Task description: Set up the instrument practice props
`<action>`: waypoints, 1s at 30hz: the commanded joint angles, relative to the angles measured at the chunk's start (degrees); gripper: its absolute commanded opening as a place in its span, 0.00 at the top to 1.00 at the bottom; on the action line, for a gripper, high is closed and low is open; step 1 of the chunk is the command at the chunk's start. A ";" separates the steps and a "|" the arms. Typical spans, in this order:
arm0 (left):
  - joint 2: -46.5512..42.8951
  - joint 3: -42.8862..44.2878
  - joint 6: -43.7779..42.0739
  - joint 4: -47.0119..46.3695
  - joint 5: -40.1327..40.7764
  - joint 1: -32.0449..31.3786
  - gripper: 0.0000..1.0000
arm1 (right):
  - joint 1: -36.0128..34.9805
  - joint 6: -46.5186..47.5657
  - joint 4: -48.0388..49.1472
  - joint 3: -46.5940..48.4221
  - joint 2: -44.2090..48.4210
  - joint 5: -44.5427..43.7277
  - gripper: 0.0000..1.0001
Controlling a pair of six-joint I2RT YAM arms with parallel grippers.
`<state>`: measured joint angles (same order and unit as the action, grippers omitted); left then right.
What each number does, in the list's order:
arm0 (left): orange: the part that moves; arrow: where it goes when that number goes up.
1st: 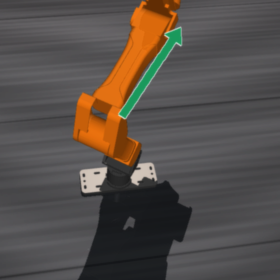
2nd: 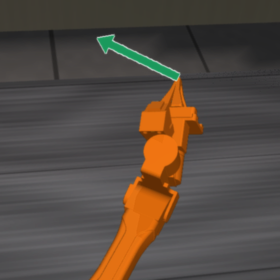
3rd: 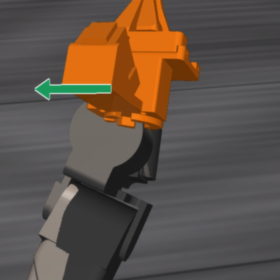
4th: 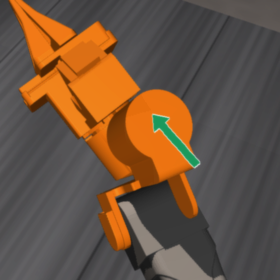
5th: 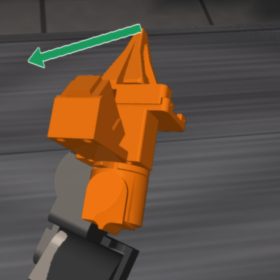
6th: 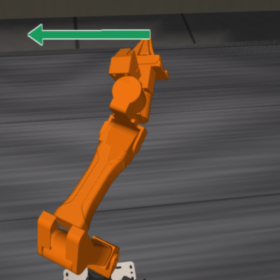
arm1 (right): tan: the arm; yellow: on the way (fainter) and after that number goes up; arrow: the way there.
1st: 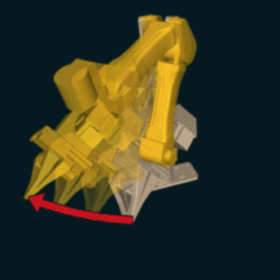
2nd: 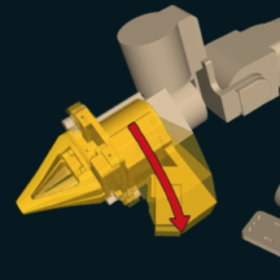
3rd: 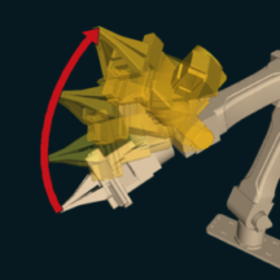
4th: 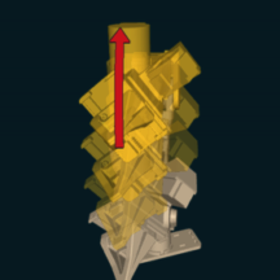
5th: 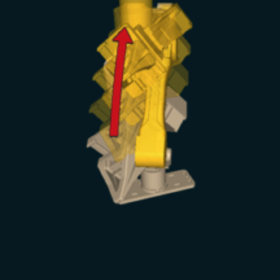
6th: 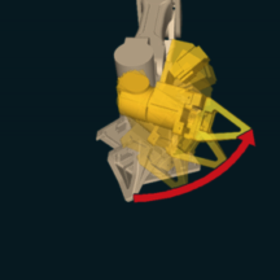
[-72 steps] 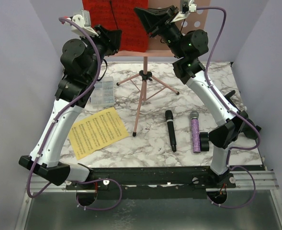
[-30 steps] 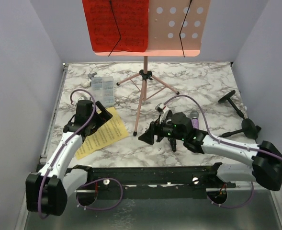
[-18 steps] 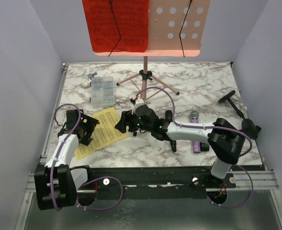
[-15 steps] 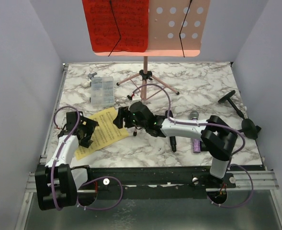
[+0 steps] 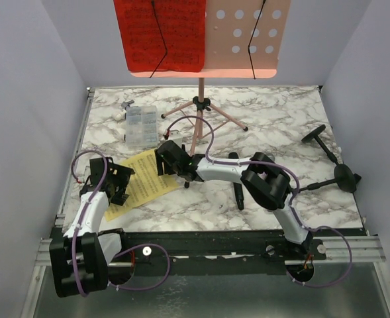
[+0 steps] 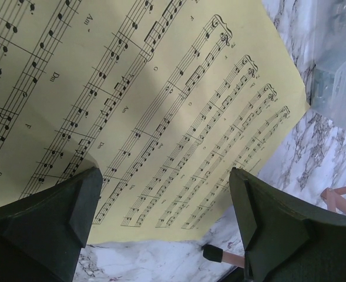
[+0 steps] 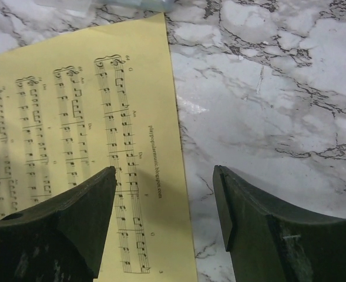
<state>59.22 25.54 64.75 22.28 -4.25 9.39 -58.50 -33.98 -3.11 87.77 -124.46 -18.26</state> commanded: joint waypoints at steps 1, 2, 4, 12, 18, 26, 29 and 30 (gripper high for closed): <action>0.30 -3.70 0.79 1.20 0.81 0.63 0.01 | 0.40 1.21 -3.57 2.99 -3.25 -3.98 0.27; 0.17 -3.94 0.88 1.15 0.54 0.68 0.01 | 0.36 0.78 -3.48 3.03 -3.68 -2.96 0.27; -0.07 -4.22 1.15 0.86 0.15 0.72 0.01 | 0.40 -0.44 -3.57 3.11 -4.52 -0.93 0.27; -1.46 -4.81 1.68 0.57 -0.57 0.71 0.01 | 0.32 -3.79 -2.86 3.58 -5.36 10.46 0.27; -2.12 -5.65 2.70 0.28 -1.28 0.78 0.01 | 0.32 -7.81 1.89 0.18 -2.73 21.18 0.28; -2.71 -6.73 3.06 -0.62 -1.86 0.78 0.01 | 0.32 -12.78 9.31 -5.31 2.28 26.56 0.28; -2.72 -6.97 2.92 -0.91 -2.11 0.80 0.01 | 0.32 -15.76 14.78 -10.18 5.41 25.57 0.28; -2.73 -7.14 2.92 -0.95 -2.16 0.80 0.01 | 0.39 -17.05 17.29 -11.72 6.47 25.11 0.28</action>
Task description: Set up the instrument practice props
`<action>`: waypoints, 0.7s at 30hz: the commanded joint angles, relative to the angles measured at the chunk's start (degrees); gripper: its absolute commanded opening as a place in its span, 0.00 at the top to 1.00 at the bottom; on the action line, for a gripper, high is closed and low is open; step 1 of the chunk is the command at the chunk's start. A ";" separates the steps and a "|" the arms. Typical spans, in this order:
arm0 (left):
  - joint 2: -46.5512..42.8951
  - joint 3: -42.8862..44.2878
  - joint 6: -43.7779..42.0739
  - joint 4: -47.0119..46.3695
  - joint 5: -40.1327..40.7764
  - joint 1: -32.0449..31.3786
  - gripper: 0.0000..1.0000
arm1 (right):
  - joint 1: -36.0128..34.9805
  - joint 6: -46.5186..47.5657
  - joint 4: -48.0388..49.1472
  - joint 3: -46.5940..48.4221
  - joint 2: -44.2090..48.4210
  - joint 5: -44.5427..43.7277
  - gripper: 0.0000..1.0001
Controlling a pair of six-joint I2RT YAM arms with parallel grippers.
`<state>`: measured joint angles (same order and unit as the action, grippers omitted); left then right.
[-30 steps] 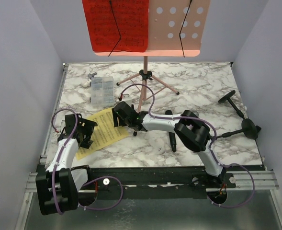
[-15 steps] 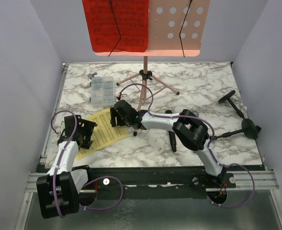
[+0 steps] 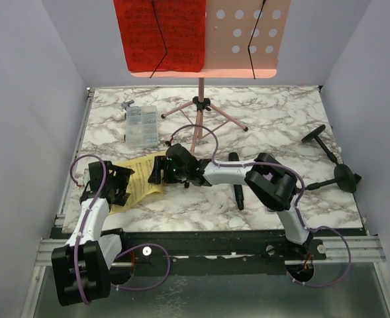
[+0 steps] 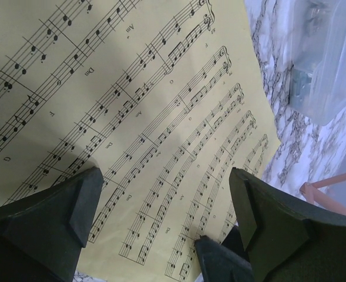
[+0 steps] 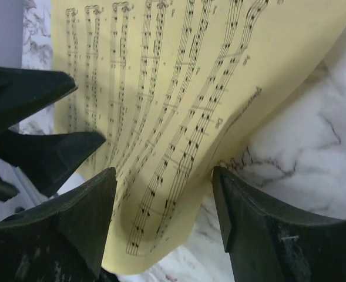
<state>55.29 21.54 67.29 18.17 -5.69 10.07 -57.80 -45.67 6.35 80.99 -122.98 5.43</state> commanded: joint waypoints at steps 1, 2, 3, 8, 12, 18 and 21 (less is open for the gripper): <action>1.23 -3.30 0.48 3.02 -0.87 0.11 0.01 | -0.30 -6.70 9.88 -6.25 5.56 1.11 0.28; 1.23 -3.34 0.48 2.84 -1.06 0.13 0.01 | -0.30 -7.87 11.52 -6.88 5.89 0.90 0.28; 1.21 -3.48 0.56 2.70 -1.28 0.08 0.01 | -0.34 -9.16 12.96 -7.34 6.02 0.88 0.27; 0.83 -3.52 0.57 2.39 -1.95 0.13 0.01 | -0.24 -14.26 18.26 -8.76 5.88 -0.27 0.27; 0.39 -3.76 0.30 2.30 -2.22 0.13 0.01 | 0.30 -16.27 19.70 -9.70 6.56 -4.06 0.25; 0.03 -3.80 -0.03 2.14 -2.24 0.13 0.01 | 3.55 -18.20 19.44 -8.92 4.24 -2.91 0.24; -0.03 -3.53 -0.69 2.14 -1.33 0.17 0.01 | 4.41 -18.19 19.96 -8.30 3.40 -1.24 0.24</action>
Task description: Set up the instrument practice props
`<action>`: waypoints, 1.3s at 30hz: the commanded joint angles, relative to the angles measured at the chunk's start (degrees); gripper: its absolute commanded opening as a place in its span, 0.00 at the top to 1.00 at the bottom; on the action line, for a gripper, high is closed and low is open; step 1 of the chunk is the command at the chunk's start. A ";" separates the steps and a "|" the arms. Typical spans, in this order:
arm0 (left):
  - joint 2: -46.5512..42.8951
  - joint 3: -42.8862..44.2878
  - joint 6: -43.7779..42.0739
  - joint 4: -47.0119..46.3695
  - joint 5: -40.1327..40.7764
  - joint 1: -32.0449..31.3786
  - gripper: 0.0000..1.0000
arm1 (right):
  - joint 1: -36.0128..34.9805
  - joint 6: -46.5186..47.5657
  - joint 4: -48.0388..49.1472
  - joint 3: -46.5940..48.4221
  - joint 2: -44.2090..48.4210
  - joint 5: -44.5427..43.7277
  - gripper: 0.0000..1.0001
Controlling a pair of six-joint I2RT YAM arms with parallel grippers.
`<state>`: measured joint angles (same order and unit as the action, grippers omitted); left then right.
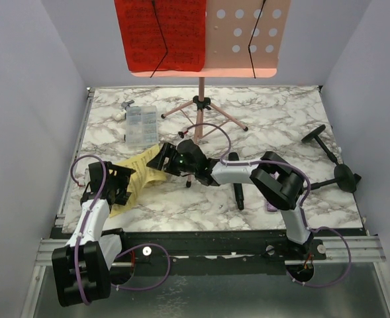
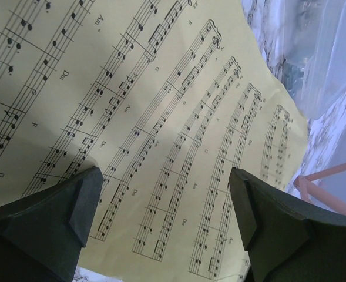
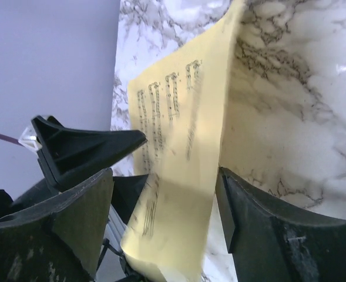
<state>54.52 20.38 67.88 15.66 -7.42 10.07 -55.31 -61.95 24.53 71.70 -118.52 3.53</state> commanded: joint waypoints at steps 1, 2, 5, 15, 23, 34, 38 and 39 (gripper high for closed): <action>0.65 -2.34 -1.42 4.69 0.62 0.13 0.01 | 1.96 -1.32 1.34 1.66 -1.31 0.96 0.24; 0.59 -2.28 -1.52 4.64 0.65 0.13 0.01 | 1.96 -0.48 0.65 2.70 -1.81 1.61 0.24; 0.58 -2.36 -1.58 4.55 0.57 0.13 0.01 | 2.05 0.93 -1.14 5.30 -2.77 3.20 0.24; 0.04 -2.04 -2.04 4.29 -0.40 0.13 0.01 | 1.87 0.42 -5.58 2.92 -0.78 1.16 0.54; -0.32 3.08 -6.22 5.10 -2.41 0.09 0.01 | 1.52 3.52 -6.10 1.34 0.24 0.83 0.99; -5.25 20.00 -22.65 8.52 -13.55 0.04 0.01 | 1.17 50.41 -17.20 -5.34 22.29 1.13 1.00; -3.61 24.51 -26.57 5.05 -28.52 -0.64 0.02 | 1.17 69.68 -35.89 -5.12 32.29 8.10 1.00; -3.19 25.15 -27.72 2.53 -33.18 -1.58 0.03 | 1.25 71.69 -40.34 -4.48 34.59 10.88 0.99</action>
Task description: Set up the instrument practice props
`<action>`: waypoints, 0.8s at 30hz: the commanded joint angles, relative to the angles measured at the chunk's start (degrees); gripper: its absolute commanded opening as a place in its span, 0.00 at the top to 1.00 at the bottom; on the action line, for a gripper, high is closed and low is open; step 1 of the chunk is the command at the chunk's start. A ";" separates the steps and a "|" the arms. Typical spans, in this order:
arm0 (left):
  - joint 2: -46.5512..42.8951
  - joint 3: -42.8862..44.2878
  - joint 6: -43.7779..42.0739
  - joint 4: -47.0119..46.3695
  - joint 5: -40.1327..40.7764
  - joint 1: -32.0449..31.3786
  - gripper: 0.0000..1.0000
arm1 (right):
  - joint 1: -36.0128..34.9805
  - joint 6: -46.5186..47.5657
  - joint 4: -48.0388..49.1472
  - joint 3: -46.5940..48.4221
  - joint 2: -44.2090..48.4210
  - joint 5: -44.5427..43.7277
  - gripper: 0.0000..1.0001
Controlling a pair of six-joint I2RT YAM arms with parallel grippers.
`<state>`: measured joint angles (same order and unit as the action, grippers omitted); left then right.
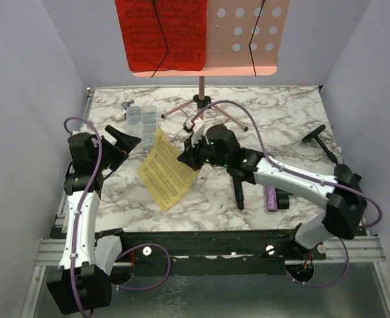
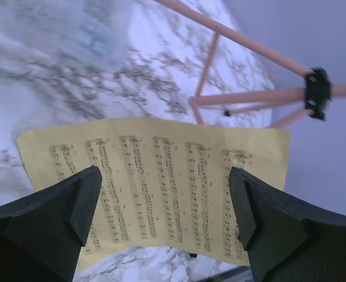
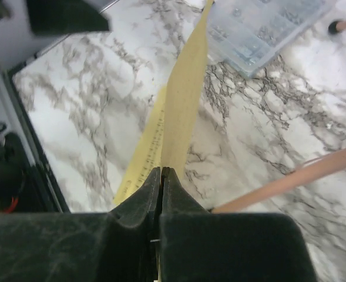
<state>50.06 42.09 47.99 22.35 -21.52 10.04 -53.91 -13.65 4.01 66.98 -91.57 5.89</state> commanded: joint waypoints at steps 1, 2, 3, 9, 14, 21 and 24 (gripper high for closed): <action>1.86 4.06 -8.75 -6.81 -22.52 -3.10 0.04 | -0.10 24.19 -24.10 0.57 9.70 11.07 1.00; 2.27 4.23 -9.21 -9.56 -26.51 -5.27 0.04 | -0.06 24.47 -27.11 0.75 11.99 14.41 1.00; 2.54 4.10 -9.79 -13.14 -31.10 -6.91 0.04 | -0.06 24.05 -30.16 0.78 14.00 17.75 1.00; -0.62 1.64 -10.92 -26.32 -48.17 -20.68 0.03 | -0.05 16.16 -32.38 -3.85 29.30 40.52 0.99; -5.52 0.73 -12.90 -27.57 -49.97 -25.59 0.01 | -0.05 10.21 -24.72 -11.32 42.14 40.33 0.99; -3.42 2.03 -10.99 -29.83 -54.92 -28.75 0.01 | -0.05 5.70 -18.75 -14.61 47.50 18.80 1.00; -3.56 1.28 -10.90 -29.95 -55.86 -31.76 0.07 | -0.05 4.68 -18.07 -14.22 48.88 13.48 0.99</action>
<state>46.54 43.55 37.32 -5.69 -72.53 -18.55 -53.93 -5.82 -17.39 53.21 -43.97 30.57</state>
